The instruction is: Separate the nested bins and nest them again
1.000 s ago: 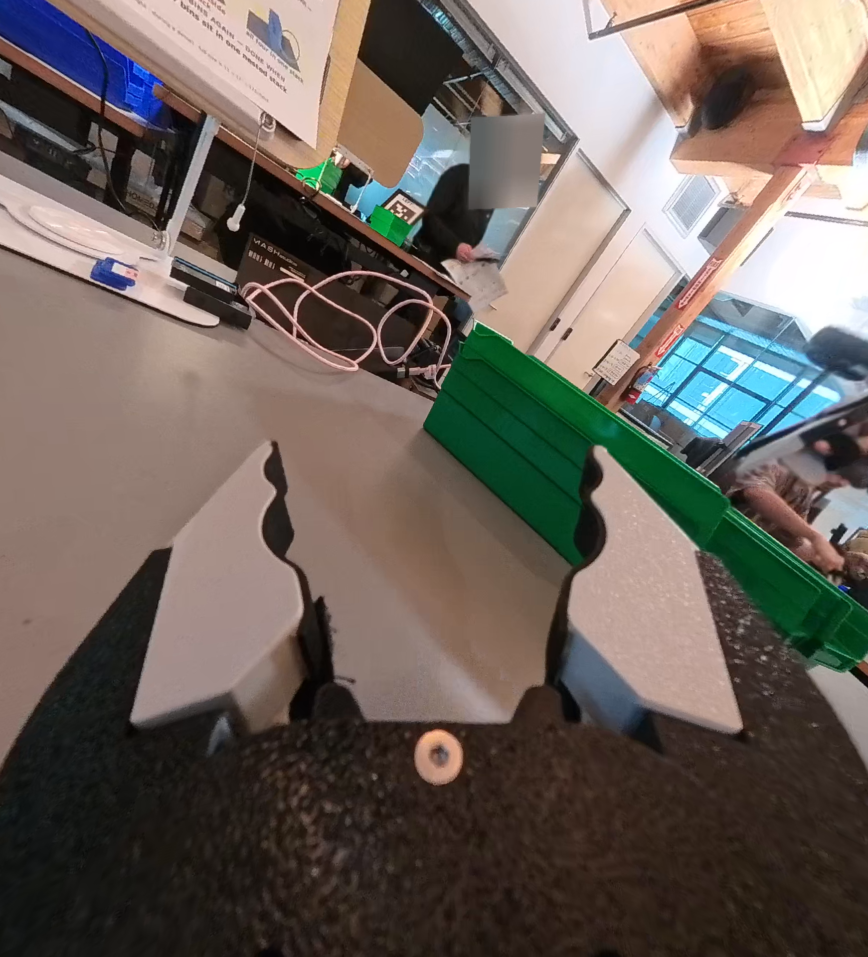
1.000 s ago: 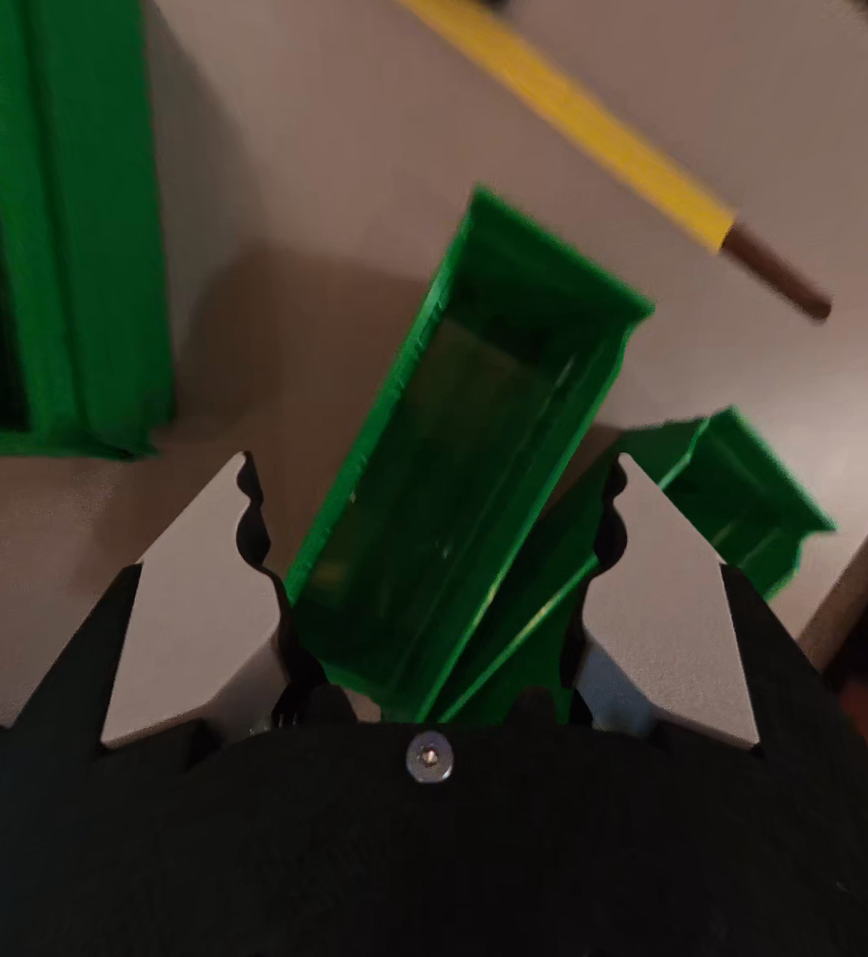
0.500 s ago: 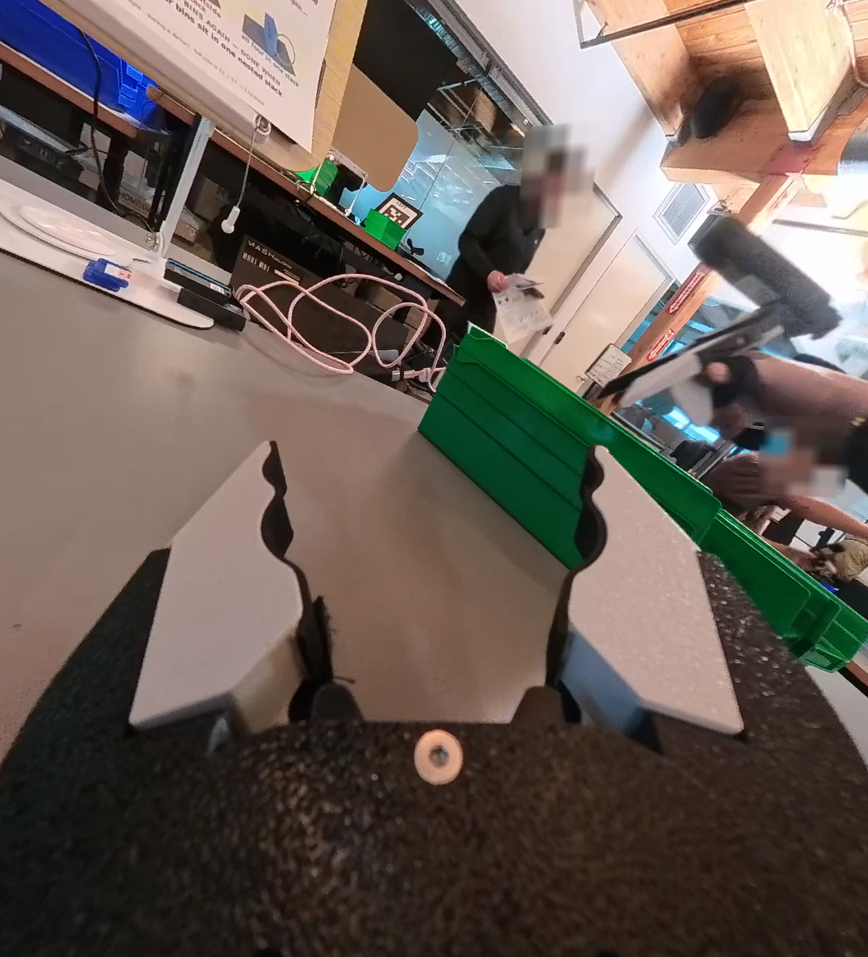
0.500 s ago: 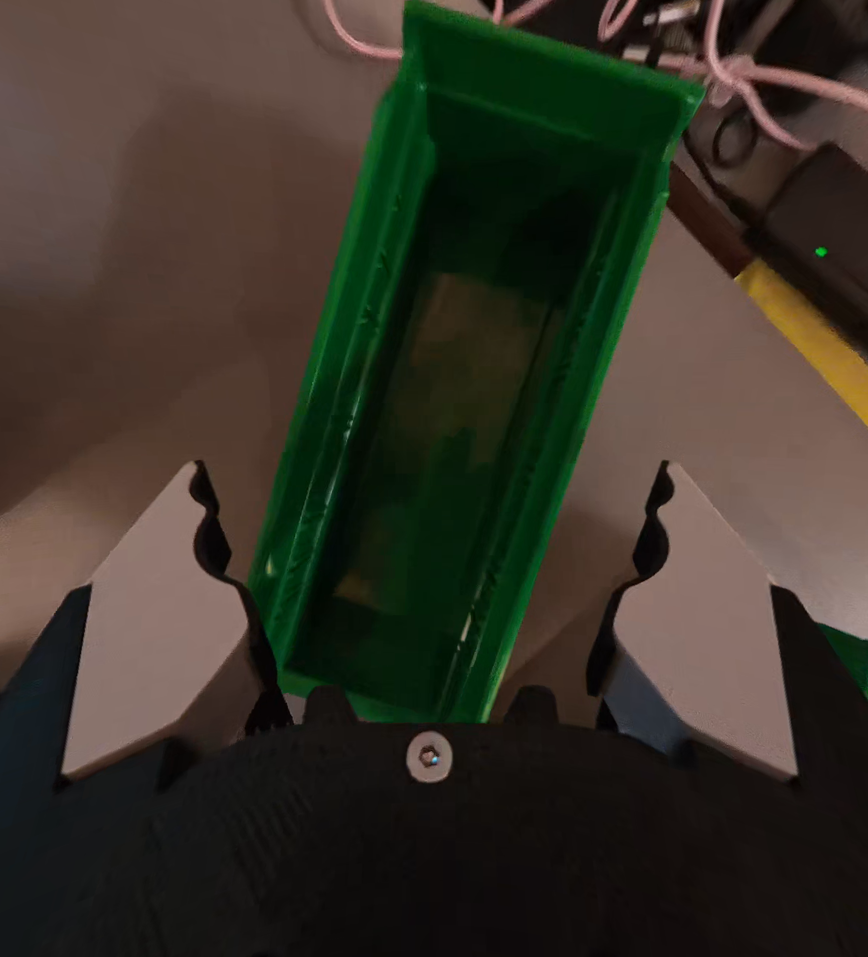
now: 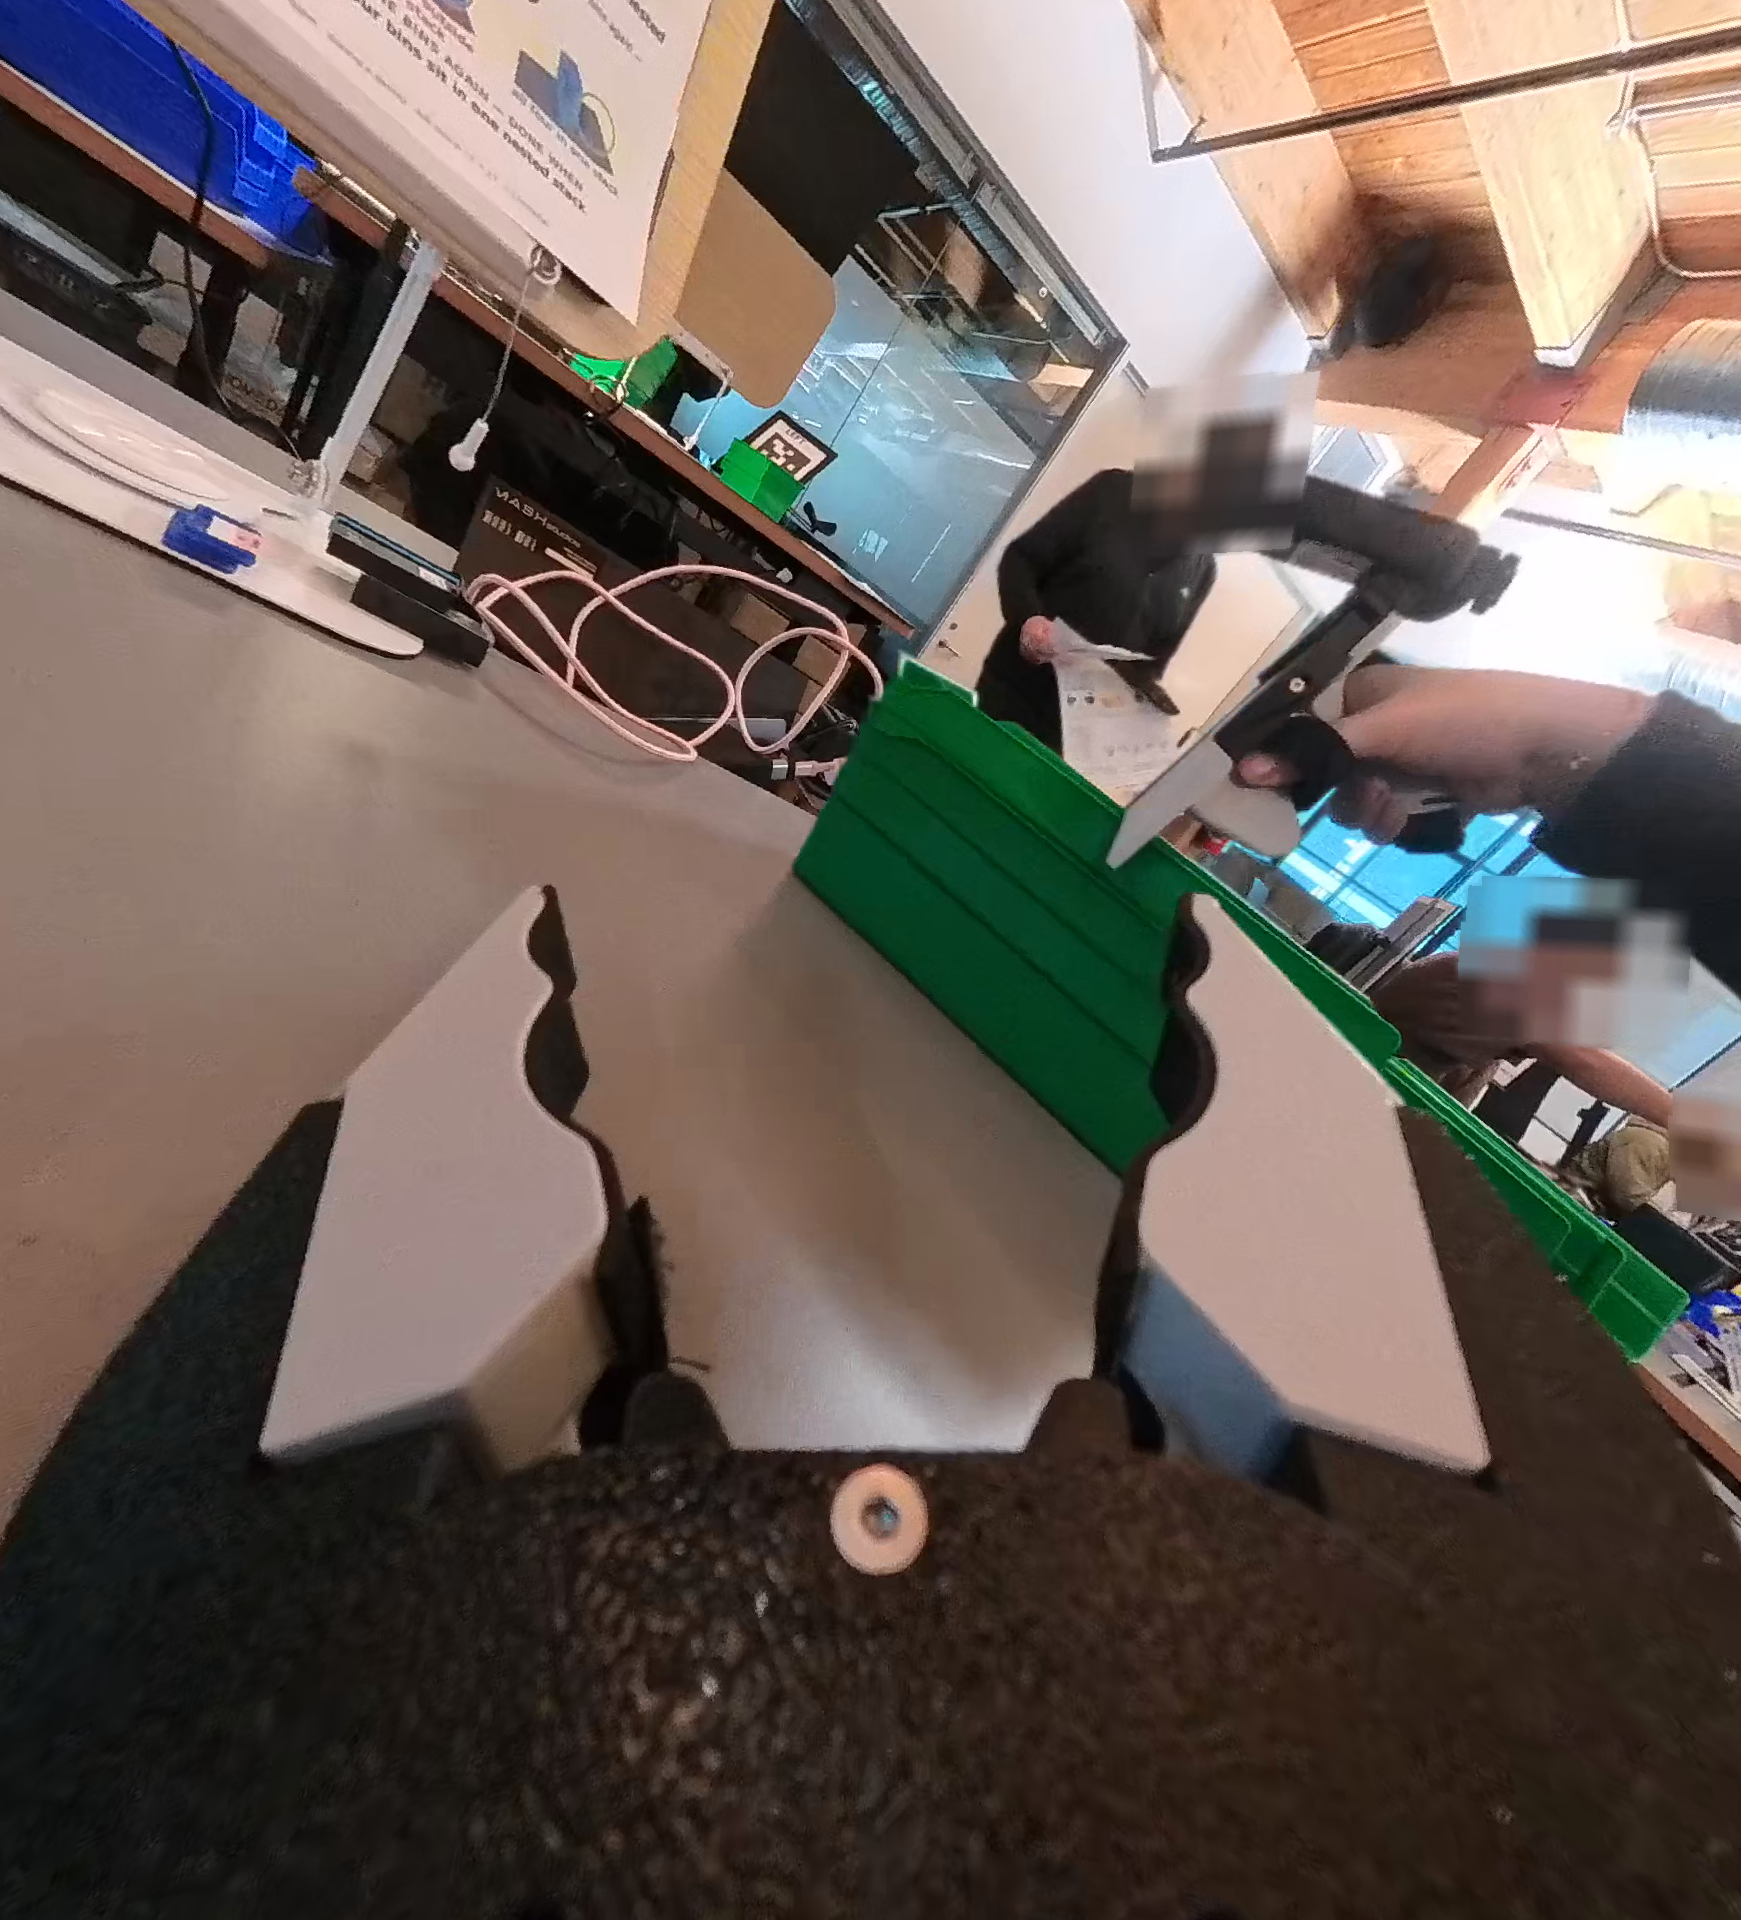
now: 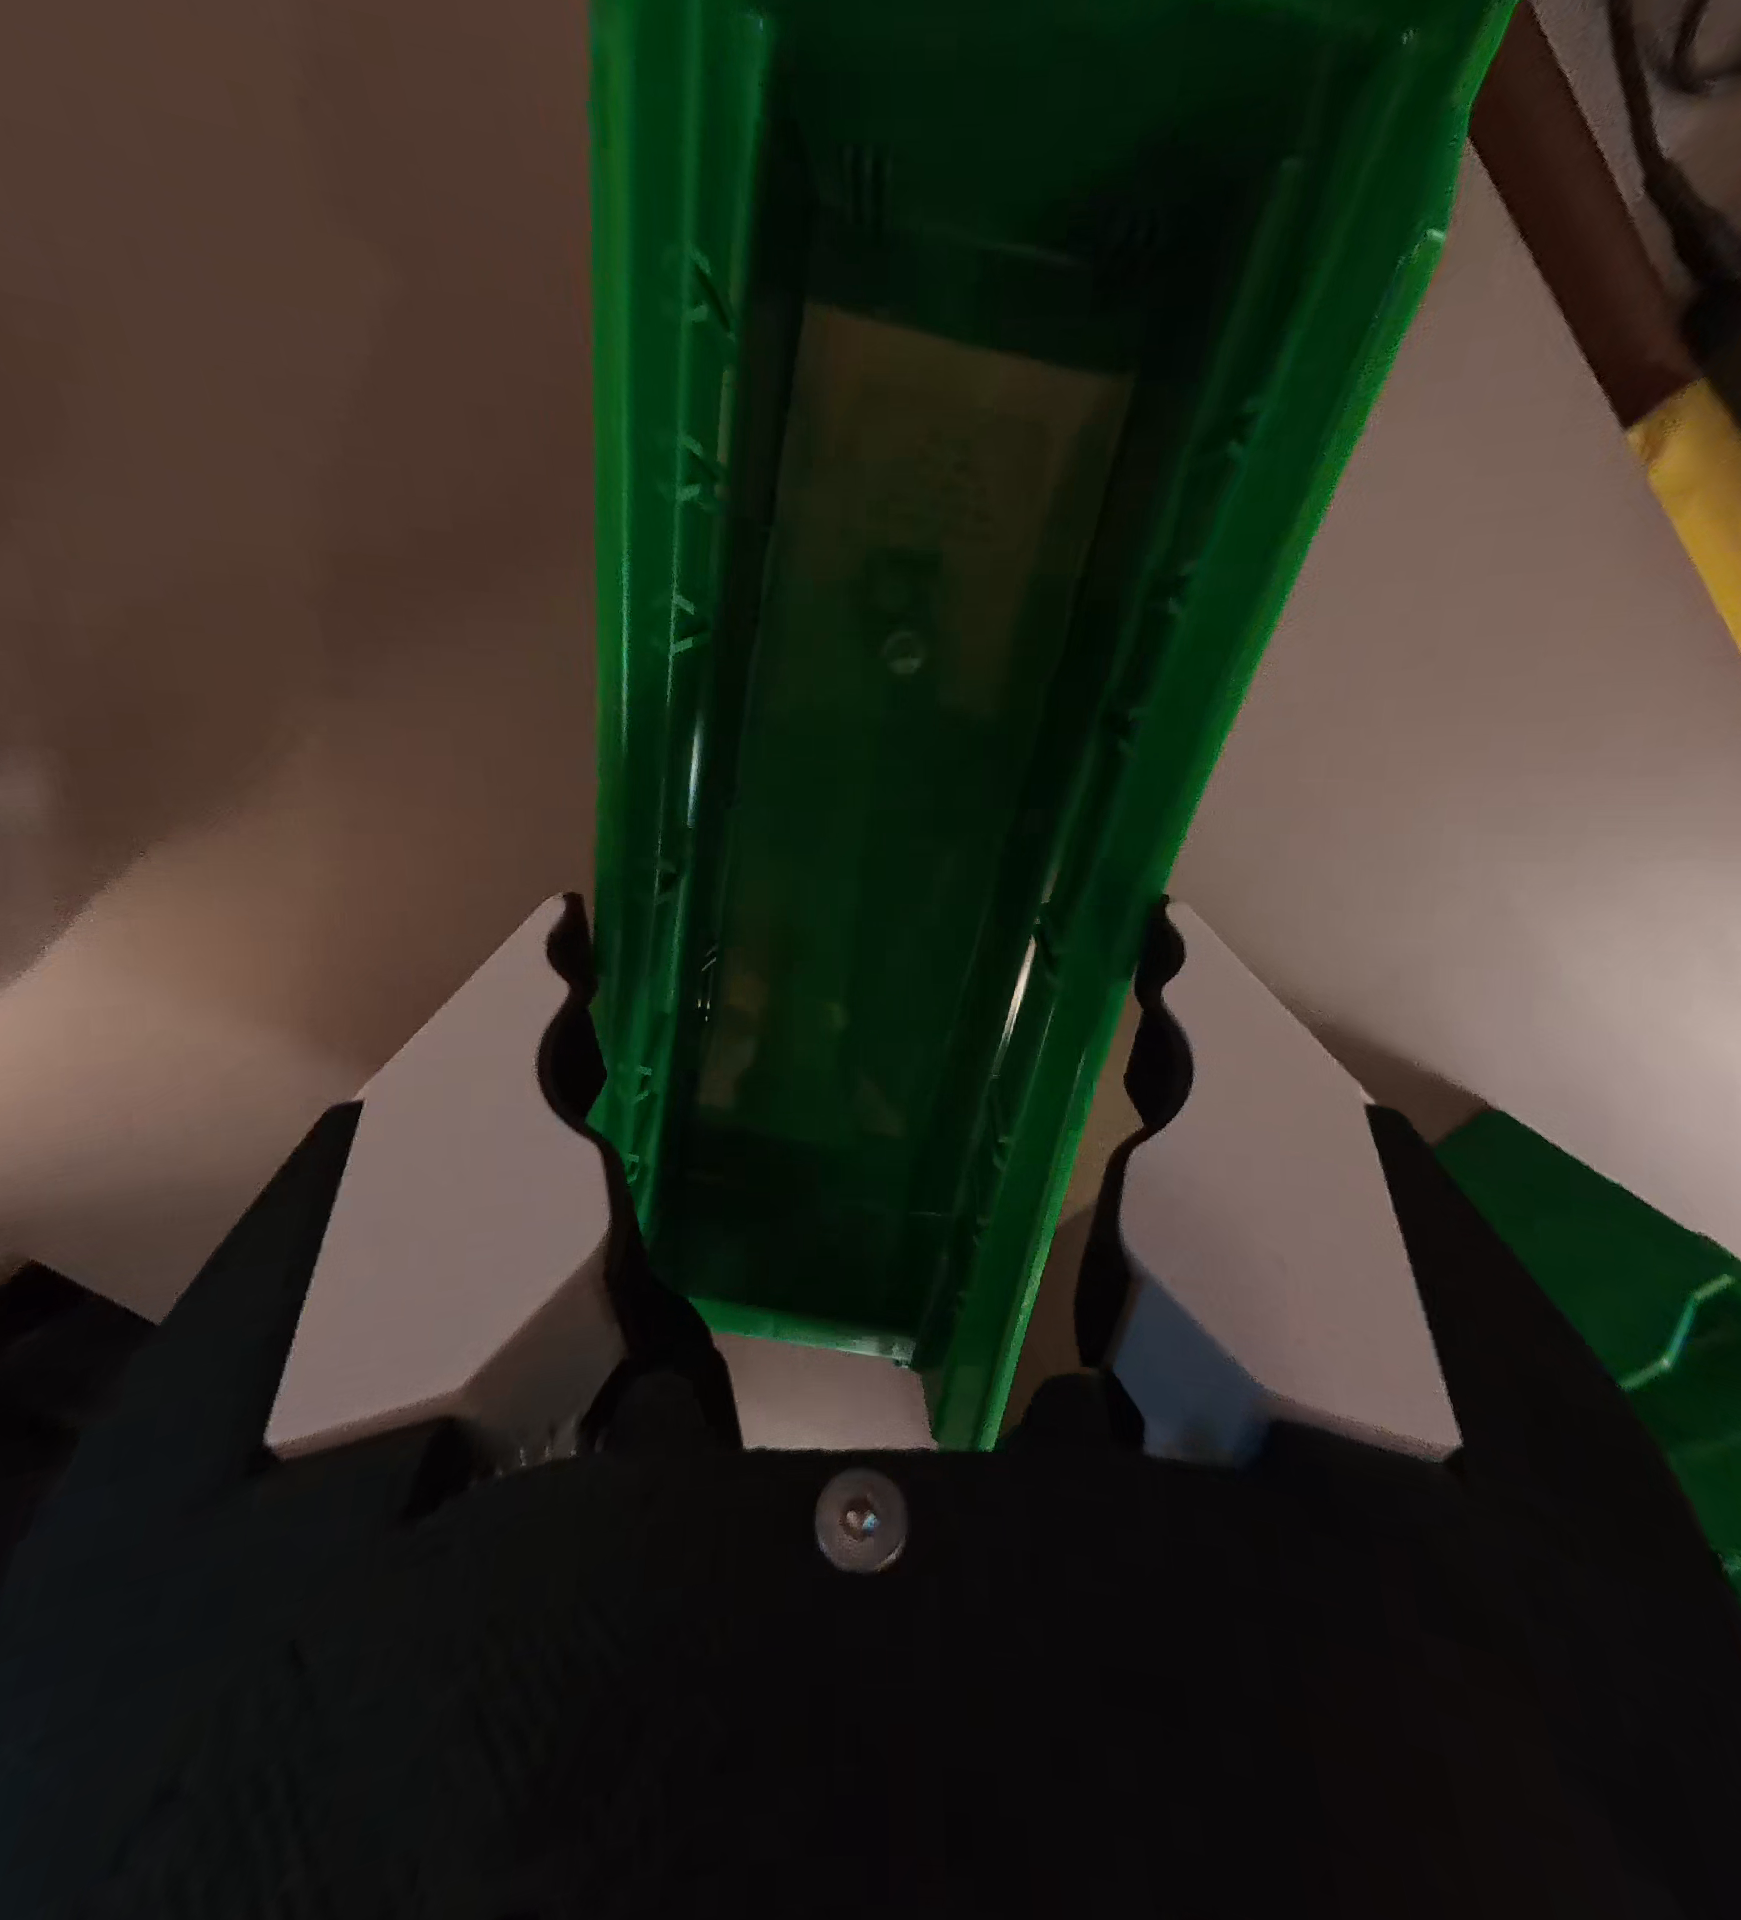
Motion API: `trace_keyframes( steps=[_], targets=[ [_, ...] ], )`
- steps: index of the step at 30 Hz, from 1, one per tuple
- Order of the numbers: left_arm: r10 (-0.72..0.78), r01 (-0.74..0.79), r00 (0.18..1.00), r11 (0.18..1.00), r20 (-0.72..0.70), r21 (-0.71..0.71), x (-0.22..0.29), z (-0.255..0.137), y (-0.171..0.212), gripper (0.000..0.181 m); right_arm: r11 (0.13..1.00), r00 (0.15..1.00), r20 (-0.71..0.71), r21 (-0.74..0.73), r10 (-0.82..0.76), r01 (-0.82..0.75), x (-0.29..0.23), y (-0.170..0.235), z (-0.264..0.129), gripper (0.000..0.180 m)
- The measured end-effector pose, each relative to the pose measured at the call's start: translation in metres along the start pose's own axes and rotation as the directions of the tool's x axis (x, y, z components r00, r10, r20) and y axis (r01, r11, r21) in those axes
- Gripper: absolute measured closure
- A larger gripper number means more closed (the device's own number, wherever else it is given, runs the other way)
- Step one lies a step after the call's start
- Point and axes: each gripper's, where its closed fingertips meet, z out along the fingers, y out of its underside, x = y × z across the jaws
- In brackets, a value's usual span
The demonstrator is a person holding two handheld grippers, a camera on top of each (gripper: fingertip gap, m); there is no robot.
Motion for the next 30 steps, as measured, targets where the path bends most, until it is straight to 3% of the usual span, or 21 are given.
trace_keyframes(
  steps=[9,16,21,25,30],
  targets=[
    [-0.016,0.016,1.0,1.0,-0.014,0.009,0.001,-0.001,-0.002,0.069,0.994,0.991,0.095,0.059,-0.094,0.089,-0.068,-0.039,-0.02,0.079],
    [-0.018,0.018,1.0,1.0,-0.015,0.013,0.001,-0.002,-0.002,0.069,0.986,0.989,0.041,0.087,-0.144,0.14,-0.078,-0.055,-0.05,0.078],
    [-0.024,0.024,1.0,1.0,-0.018,0.017,0.001,-0.002,-0.003,0.069,0.978,0.988,0.101,0.186,-0.12,0.1,-0.074,-0.06,-0.094,0.078],
    [-0.026,0.026,0.999,0.999,-0.023,0.021,0.002,-0.002,-0.004,0.071,0.968,0.993,0.102,0.246,-0.065,0.038,-0.05,-0.045,-0.131,0.075],
    [-0.039,0.04,0.999,0.998,-0.022,0.042,0.001,-0.005,-0.007,0.072,0.976,0.999,0.018,0.212,0.04,-0.043,0.004,0.007,-0.136,0.075]
  ],
)
